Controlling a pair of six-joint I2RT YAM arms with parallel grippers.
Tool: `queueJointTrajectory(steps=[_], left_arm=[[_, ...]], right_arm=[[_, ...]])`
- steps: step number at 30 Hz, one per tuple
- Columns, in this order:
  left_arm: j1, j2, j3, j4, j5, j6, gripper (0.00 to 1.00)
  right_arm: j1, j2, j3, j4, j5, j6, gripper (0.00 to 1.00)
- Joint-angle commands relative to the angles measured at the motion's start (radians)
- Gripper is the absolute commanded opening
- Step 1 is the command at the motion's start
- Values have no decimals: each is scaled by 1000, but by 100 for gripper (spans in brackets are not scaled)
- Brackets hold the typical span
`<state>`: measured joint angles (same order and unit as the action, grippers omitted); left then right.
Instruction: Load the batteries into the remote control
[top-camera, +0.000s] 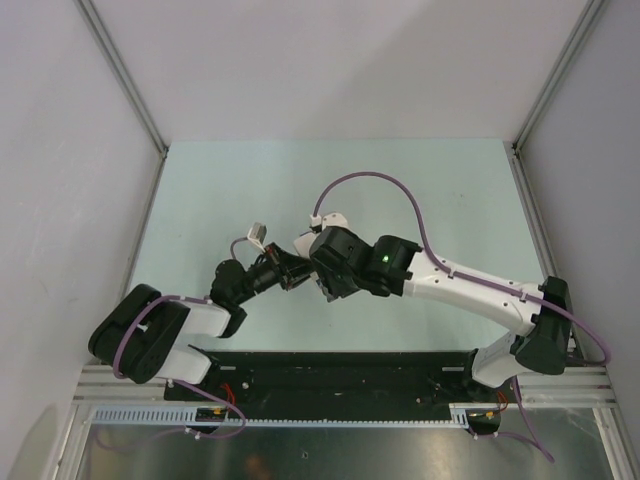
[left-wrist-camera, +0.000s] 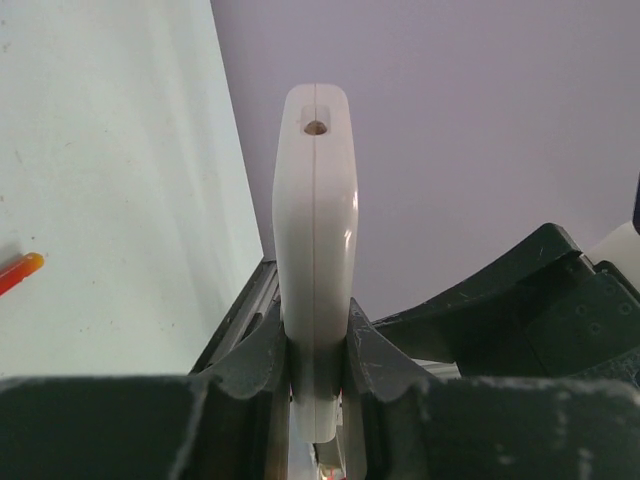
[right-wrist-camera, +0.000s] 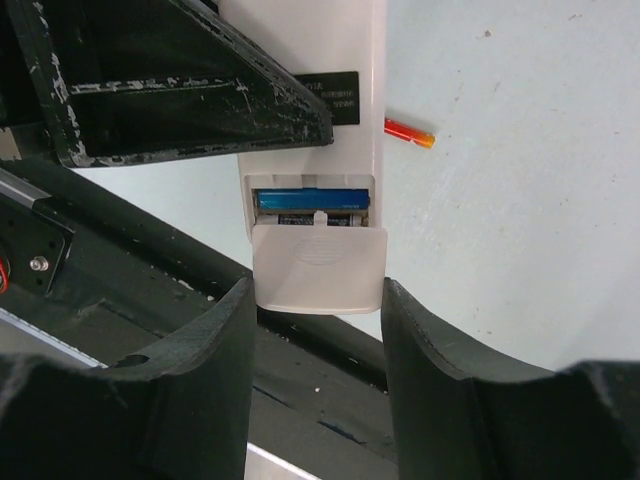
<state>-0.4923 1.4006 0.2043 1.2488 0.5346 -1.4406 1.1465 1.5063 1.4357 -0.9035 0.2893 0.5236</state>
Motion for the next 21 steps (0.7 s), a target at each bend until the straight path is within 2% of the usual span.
queueJointTrajectory(steps=[1, 21], left_arm=[[-9, -6, -5, 110, 11, -26, 0], [-17, 0, -39, 113, 19, -75, 0]], right_arm=[[9, 23, 72, -18, 10, 9, 0], [22, 111, 155, -118, 53, -56, 0]])
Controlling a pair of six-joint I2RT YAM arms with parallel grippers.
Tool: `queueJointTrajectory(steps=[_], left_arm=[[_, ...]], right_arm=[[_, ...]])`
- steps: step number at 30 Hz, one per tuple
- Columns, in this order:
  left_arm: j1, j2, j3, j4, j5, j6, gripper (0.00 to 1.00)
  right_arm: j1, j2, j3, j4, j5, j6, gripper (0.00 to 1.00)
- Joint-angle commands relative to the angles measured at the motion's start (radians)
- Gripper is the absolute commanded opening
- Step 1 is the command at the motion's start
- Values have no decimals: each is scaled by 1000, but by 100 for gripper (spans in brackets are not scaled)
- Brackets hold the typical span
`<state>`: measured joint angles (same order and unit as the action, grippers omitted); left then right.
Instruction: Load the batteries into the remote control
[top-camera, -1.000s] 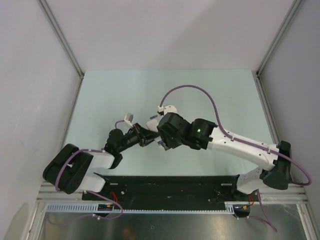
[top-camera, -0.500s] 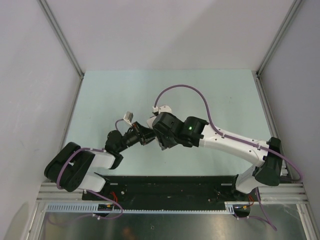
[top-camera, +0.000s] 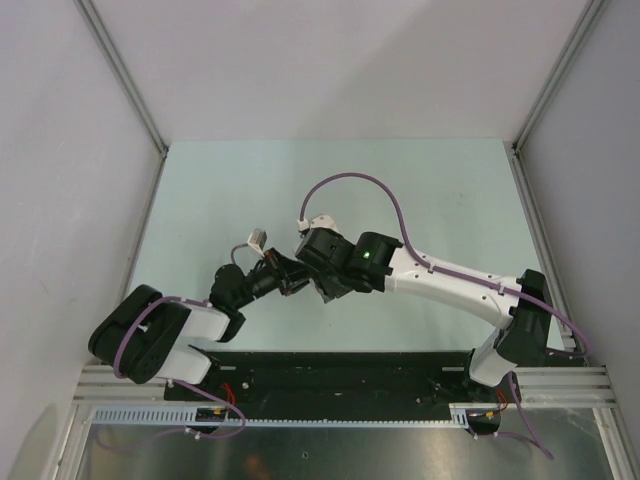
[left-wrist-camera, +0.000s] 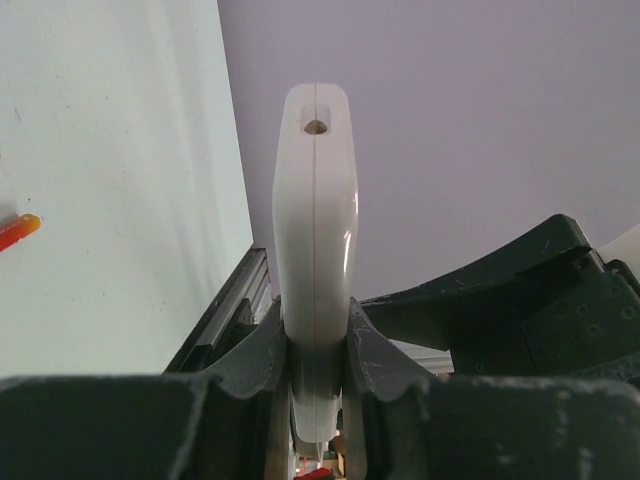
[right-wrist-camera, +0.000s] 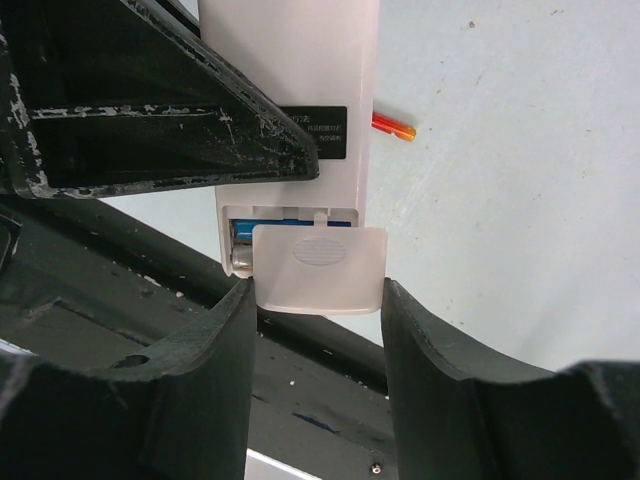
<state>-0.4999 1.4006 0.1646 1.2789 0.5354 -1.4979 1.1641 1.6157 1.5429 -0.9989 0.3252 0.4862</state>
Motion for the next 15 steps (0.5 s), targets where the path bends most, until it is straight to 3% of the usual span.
queueJointTrajectory(steps=[1, 15], left_arm=[[-11, 1, 3, 83, 20, -18, 0], [-14, 9, 4, 83, 15, -13, 0]], right_arm=[[5, 1, 49, -20, 17, -17, 0], [16, 6, 54, 25, -17, 9, 0]])
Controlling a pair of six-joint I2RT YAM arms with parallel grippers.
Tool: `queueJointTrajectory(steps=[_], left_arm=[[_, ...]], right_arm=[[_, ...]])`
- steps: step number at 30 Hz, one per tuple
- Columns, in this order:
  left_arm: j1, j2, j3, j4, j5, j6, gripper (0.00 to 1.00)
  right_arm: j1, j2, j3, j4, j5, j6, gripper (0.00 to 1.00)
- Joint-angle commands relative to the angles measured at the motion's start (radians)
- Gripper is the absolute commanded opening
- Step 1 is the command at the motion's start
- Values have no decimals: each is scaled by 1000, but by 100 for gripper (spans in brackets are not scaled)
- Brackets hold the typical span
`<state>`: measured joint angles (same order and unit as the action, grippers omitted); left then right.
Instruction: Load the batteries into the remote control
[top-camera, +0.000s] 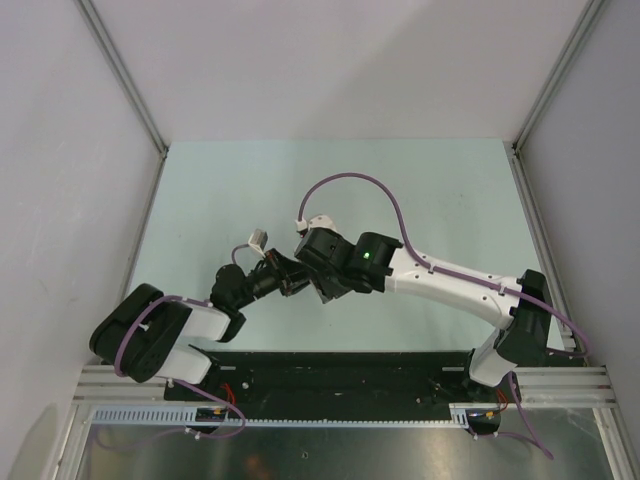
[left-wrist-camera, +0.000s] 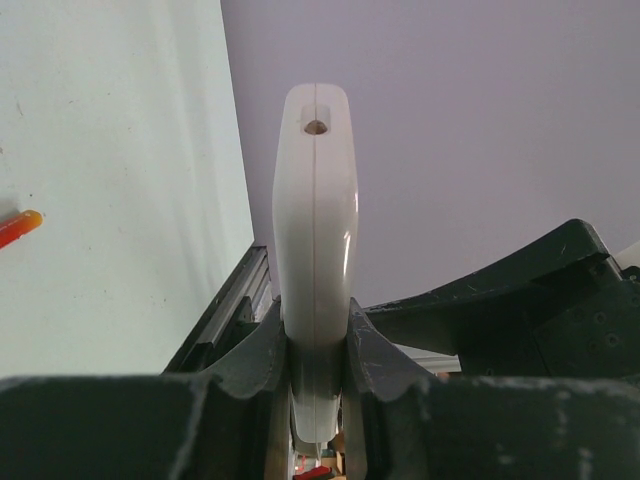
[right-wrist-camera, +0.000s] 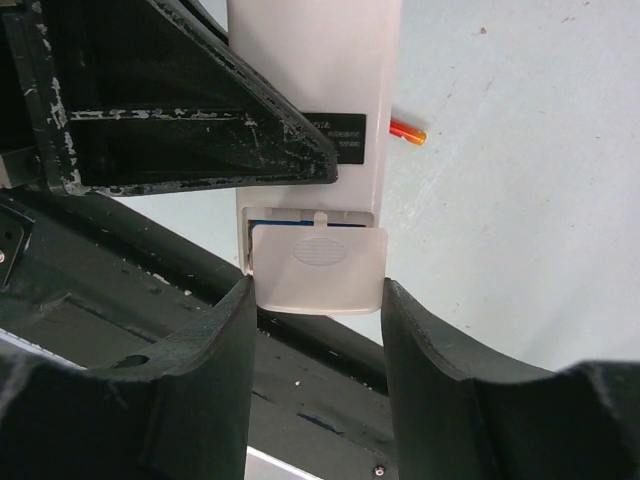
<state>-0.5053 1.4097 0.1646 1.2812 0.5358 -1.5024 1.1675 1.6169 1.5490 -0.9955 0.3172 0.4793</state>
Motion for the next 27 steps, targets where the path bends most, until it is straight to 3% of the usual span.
queueJointTrajectory(steps=[1, 27], left_arm=[[-10, 2, 4, 81, 15, -9, 0], [-16, -8, 4, 81, 15, -13, 0]], right_arm=[[12, 5, 48, 21, -10, 18, 0], [12, 29, 26, 23, 16, 22, 0]])
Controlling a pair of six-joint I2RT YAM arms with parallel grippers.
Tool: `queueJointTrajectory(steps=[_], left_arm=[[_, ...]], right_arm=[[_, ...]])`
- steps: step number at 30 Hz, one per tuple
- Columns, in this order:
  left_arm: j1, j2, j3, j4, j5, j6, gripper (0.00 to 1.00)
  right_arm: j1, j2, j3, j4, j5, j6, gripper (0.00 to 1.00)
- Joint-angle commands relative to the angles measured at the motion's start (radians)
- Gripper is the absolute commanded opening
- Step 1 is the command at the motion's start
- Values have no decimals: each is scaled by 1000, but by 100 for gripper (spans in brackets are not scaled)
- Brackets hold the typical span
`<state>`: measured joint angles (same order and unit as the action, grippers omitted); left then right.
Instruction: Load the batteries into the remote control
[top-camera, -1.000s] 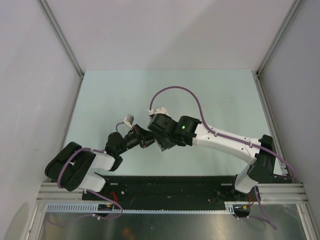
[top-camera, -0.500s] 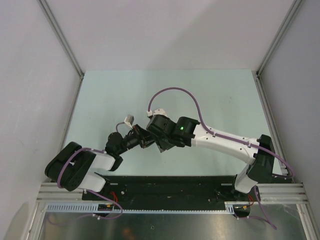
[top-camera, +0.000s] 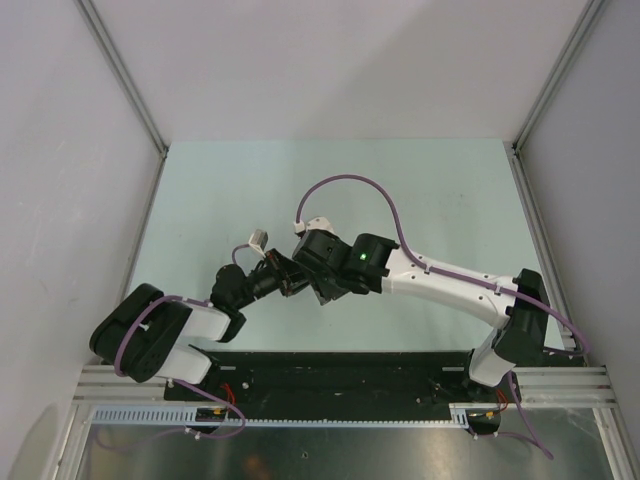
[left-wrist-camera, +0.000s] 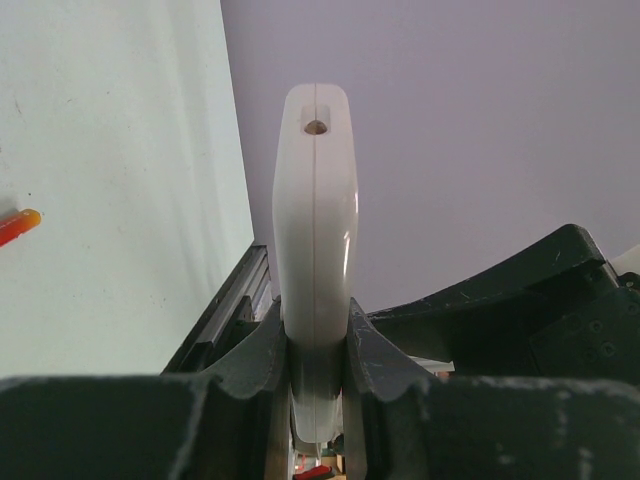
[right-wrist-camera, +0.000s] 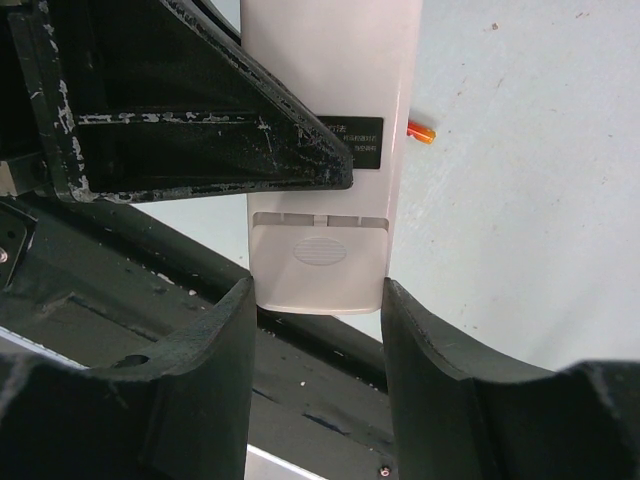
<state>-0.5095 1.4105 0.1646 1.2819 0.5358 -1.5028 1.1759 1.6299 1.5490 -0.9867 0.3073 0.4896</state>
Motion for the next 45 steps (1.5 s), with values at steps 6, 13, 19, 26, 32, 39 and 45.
queueJointTrajectory(steps=[6, 13, 19, 26, 32, 39, 45], left_arm=[[-15, -10, 3, 80, 13, -17, 0], [-15, -10, 6, 80, 13, -17, 0], [-15, -12, 6, 80, 9, -25, 0], [-17, -19, 13, 80, 10, -34, 0], [-20, -13, 18, 80, 13, -40, 0], [-21, -1, 18, 80, 12, -43, 0], [-21, 7, 23, 80, 10, -48, 0]], right_arm=[[4, 27, 26, 11, 32, 12, 4], [1, 27, 28, 13, 32, 10, 13], [-7, 24, 22, 17, 23, 21, 18], [-15, 13, 6, 37, 19, 32, 25], [-15, 10, 6, 39, 35, 33, 32], [-16, 15, 13, 28, 55, 29, 37], [-13, 16, 13, 19, 73, 27, 40]])
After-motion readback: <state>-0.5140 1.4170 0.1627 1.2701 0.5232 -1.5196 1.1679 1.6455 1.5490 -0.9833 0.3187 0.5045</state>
